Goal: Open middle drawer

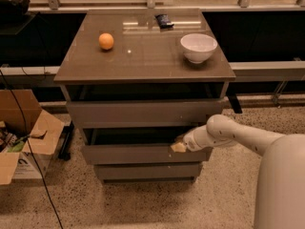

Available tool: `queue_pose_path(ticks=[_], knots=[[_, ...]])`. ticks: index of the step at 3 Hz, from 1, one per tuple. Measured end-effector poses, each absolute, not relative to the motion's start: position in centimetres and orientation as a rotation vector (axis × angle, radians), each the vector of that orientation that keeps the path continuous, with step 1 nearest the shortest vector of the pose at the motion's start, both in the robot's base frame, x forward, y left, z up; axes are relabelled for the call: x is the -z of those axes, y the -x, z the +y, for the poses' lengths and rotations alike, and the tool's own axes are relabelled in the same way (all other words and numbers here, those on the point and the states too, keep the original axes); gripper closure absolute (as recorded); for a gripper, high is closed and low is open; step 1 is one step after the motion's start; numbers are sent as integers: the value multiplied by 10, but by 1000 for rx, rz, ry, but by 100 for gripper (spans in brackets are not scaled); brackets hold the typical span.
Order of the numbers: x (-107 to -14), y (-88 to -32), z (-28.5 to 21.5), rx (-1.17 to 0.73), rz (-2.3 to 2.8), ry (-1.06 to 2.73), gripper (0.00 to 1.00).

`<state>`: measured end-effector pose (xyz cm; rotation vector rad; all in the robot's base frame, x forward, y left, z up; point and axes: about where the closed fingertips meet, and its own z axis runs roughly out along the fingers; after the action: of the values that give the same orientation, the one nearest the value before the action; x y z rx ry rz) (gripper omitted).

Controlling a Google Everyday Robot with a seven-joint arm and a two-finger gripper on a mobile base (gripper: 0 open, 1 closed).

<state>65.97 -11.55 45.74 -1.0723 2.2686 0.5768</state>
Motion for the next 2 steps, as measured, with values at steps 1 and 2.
queue_pose_path(ticks=[1, 2], knots=[[-459, -660, -117, -577, 2269, 1072, 87], [-459, -660, -117, -577, 2269, 1072, 63]])
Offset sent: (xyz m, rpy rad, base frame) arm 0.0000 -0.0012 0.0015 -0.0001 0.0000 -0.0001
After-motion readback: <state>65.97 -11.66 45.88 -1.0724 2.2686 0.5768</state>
